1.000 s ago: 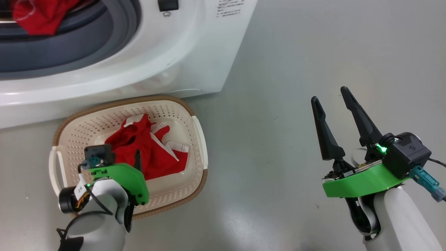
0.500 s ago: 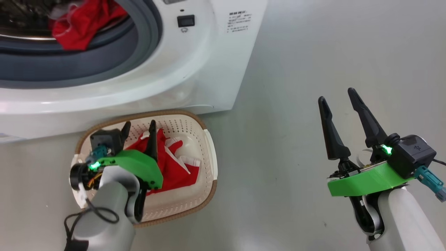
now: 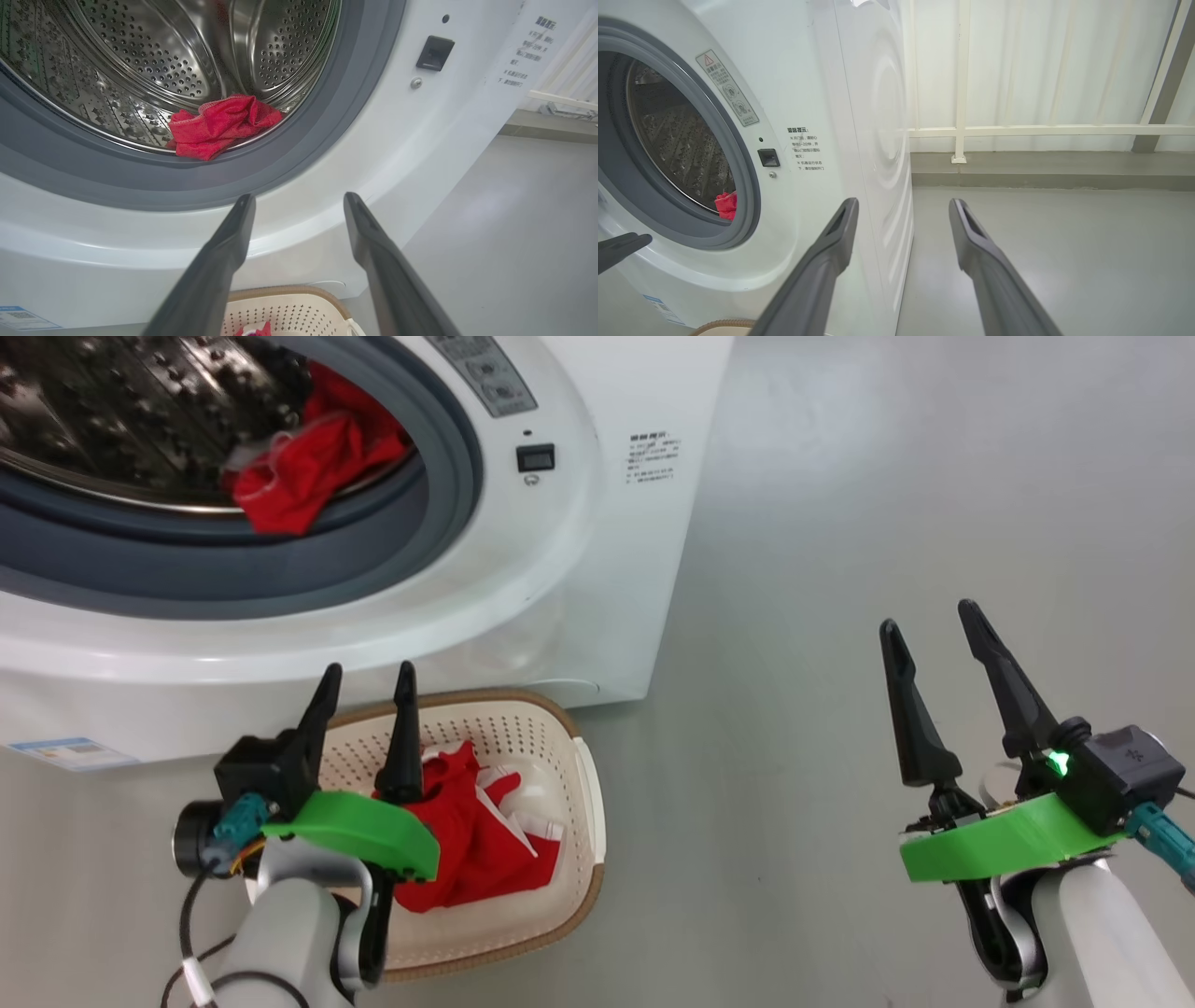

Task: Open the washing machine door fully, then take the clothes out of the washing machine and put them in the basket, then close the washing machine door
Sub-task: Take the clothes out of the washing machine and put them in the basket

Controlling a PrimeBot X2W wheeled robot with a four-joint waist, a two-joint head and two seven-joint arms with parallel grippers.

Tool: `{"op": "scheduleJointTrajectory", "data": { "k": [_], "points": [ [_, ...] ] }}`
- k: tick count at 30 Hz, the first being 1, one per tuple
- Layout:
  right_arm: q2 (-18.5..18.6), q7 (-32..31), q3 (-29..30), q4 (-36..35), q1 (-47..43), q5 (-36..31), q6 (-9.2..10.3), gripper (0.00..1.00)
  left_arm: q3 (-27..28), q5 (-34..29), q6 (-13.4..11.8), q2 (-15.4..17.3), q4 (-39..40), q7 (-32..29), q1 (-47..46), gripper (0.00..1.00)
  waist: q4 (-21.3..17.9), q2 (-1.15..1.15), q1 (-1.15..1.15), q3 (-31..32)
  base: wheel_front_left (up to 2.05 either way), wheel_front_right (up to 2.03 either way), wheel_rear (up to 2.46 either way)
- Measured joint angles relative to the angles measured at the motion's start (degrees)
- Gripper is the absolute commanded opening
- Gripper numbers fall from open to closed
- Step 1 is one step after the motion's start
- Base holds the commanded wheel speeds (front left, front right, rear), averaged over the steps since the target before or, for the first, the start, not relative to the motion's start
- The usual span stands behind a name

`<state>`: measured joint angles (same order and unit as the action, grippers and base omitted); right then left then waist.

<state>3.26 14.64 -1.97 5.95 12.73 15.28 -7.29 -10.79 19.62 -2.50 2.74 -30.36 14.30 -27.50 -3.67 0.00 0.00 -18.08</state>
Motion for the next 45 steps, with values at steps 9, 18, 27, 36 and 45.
{"op": "scheduleJointTrajectory", "data": {
  "k": [9,18,27,36,45],
  "points": [
    [-0.1,0.0,1.9,0.1,-3.4,-1.0,0.00,1.00,0.8,-2.3,0.0,0.2,6.2,0.0,4.9,1.00,1.0,0.00,0.00,4.3,0.00,0.00,0.00],
    [-0.3,0.0,4.7,-0.1,-8.0,-1.8,0.00,1.00,1.6,-3.3,0.0,2.3,9.4,0.0,12.2,1.00,1.6,0.00,0.00,10.3,0.00,0.00,0.00],
    [-0.5,0.0,5.1,-0.2,-11.7,-2.8,0.00,1.00,2.7,-2.3,-1.3,3.6,14.3,-0.4,17.6,1.00,1.6,0.00,0.00,15.2,0.00,0.00,0.00],
    [-0.7,0.0,5.1,-0.8,-14.4,-4.0,0.00,1.00,2.6,-2.1,-2.5,4.1,18.6,-1.7,22.0,1.00,1.1,0.00,0.00,18.3,0.00,0.00,0.00],
    [-0.9,0.0,5.1,-0.9,-15.2,-4.9,0.00,1.00,2.6,-1.8,-2.6,5.0,19.5,-2.7,24.0,1.00,0.7,0.00,0.00,19.4,0.00,0.00,0.00]
  ]
}}
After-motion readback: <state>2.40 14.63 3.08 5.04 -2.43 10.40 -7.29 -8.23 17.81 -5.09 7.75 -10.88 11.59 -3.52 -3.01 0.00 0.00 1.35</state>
